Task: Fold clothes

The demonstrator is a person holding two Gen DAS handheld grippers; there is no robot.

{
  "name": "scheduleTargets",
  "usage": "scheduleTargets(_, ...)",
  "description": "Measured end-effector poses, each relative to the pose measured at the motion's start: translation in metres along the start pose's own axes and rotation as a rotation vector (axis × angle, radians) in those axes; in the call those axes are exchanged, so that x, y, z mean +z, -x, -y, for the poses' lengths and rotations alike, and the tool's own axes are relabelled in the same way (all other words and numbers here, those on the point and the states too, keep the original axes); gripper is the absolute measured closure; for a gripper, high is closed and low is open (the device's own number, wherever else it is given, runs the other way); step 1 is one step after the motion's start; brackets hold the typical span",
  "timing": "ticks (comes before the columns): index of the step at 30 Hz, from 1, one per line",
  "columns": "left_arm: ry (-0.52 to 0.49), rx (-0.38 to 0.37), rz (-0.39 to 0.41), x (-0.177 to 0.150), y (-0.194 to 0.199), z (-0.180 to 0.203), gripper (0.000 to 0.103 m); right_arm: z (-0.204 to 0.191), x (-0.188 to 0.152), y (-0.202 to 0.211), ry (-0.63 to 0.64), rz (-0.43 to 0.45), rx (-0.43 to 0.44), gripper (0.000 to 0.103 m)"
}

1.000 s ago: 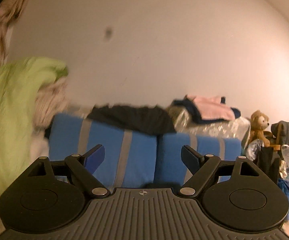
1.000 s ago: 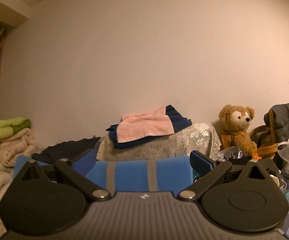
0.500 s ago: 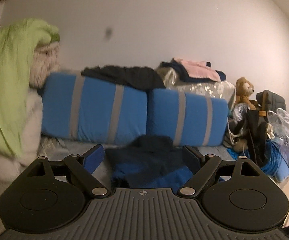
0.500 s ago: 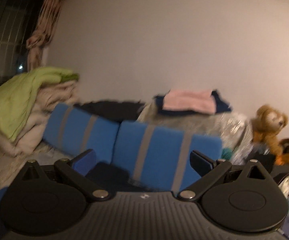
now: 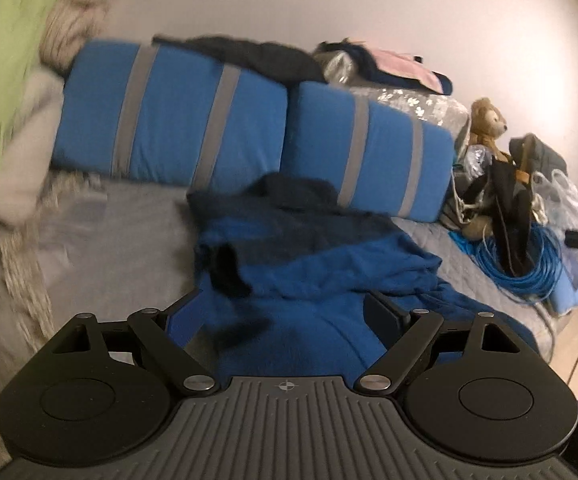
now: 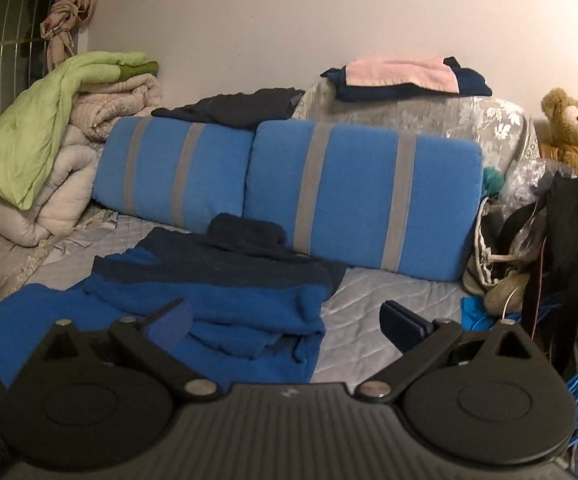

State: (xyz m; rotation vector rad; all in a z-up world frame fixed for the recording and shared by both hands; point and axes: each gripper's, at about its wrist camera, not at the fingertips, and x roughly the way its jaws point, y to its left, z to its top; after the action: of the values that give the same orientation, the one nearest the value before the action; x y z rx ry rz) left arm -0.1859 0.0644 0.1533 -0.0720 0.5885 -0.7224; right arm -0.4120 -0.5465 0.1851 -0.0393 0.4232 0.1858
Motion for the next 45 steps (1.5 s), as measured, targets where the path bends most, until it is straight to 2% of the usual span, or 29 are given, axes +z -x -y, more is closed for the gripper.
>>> scheduleTargets(3,0.089,-0.032,-0.010,-0.011,-0.004,-0.016,0.018,0.000,-0.009,-0.002,-0.006,0.000,-0.046,0.000)
scheduleTargets(8,0.214,-0.041,-0.065,-0.031,-0.020,-0.042,0.018,0.012,-0.023,-0.008,-0.082,-0.026,-0.038,0.000)
scheduleTargets(15,0.500,-0.161,-0.098,-0.064,-0.043,-0.089,0.019,0.018,-0.039,-0.014,-0.123,-0.062,-0.025,0.000)
scheduleTargets(18,0.584,-0.260,-0.129,-0.074,-0.052,-0.097,0.019,0.020,-0.045,-0.016,-0.137,-0.074,-0.004,0.000)
scheduleTargets(20,0.633,-0.324,-0.129,-0.081,-0.056,-0.101,0.026,0.020,-0.050,-0.018,-0.144,-0.088,0.001,0.000)
scheduleTargets(21,0.663,-0.353,-0.129,-0.085,-0.058,-0.103,0.043,0.021,-0.052,-0.019,-0.145,-0.095,-0.001,0.000)
scheduleTargets(22,0.700,-0.373,-0.134,-0.089,-0.060,-0.106,0.054,0.021,-0.054,-0.021,-0.148,-0.101,-0.005,0.000)
scheduleTargets(23,0.729,-0.388,-0.137,-0.092,-0.061,-0.108,0.058,0.022,-0.058,-0.022,-0.154,-0.107,-0.009,0.000)
scheduleTargets(25,0.752,-0.394,-0.139,-0.095,-0.062,-0.111,0.070,0.026,-0.065,-0.026,-0.182,-0.120,-0.005,0.000)
scheduleTargets(27,0.760,-0.390,-0.137,-0.095,-0.060,-0.110,0.074,0.029,-0.074,-0.028,-0.212,-0.132,0.008,0.000)
scheduleTargets(28,0.760,-0.391,-0.132,-0.095,-0.058,-0.109,0.080,0.030,-0.078,-0.030,-0.225,-0.139,0.018,0.000)
scheduleTargets(33,0.750,-0.374,-0.114,-0.091,-0.057,-0.105,0.091,0.036,-0.104,-0.042,-0.296,-0.200,0.097,0.000)
scheduleTargets(41,0.730,-0.333,-0.085,-0.086,-0.054,-0.099,0.094,0.040,-0.152,-0.068,-0.448,-0.306,0.322,0.000)
scheduleTargets(45,0.713,-0.317,-0.077,-0.081,-0.050,-0.096,0.094,0.043,-0.177,-0.073,-0.553,-0.317,0.426,0.007)
